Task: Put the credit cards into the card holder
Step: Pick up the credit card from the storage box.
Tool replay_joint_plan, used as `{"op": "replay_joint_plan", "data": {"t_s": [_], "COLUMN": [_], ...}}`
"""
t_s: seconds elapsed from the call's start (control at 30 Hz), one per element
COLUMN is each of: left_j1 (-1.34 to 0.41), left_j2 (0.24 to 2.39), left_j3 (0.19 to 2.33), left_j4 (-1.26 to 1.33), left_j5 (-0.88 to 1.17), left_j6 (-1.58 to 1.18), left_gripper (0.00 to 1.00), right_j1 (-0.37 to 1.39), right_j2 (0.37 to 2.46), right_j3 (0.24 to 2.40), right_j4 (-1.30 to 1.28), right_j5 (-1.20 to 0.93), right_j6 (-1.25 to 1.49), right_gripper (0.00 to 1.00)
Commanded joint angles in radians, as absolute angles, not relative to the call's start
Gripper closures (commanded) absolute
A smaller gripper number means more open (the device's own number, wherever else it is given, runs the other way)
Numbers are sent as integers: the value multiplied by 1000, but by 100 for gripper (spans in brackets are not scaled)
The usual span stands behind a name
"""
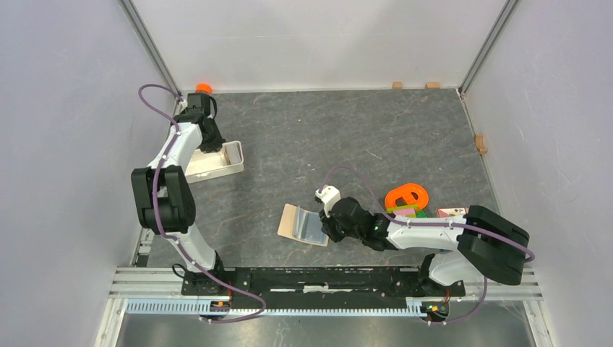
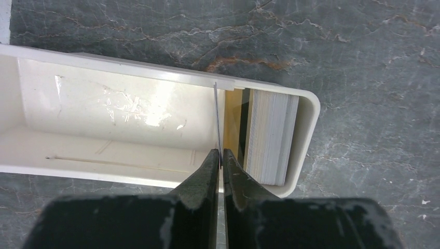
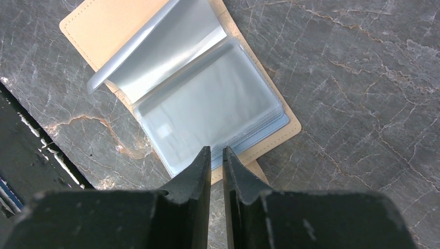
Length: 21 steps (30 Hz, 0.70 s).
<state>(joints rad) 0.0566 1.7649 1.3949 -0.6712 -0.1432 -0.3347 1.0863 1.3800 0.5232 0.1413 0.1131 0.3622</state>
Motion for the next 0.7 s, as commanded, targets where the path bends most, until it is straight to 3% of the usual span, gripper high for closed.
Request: {"op": "replay_joint_plan", "data": {"t_s": [0.0,0.67], "left_j1": [58,58], "left_j2": [1721,1637], "left_j3": [1427,1408], "left_j4": [-657,-617], "left_j5": [-113,-64], "left_j6": [-288,-275], "left_gripper": [88,97], "right_j1": [1089,1089], "right_j2": [1390,1392], "right_j3": [554,560], "right_j4": [153,149], "right_j5": [113,109], "right_j6": [368,363], "right_gripper": [82,82]}}
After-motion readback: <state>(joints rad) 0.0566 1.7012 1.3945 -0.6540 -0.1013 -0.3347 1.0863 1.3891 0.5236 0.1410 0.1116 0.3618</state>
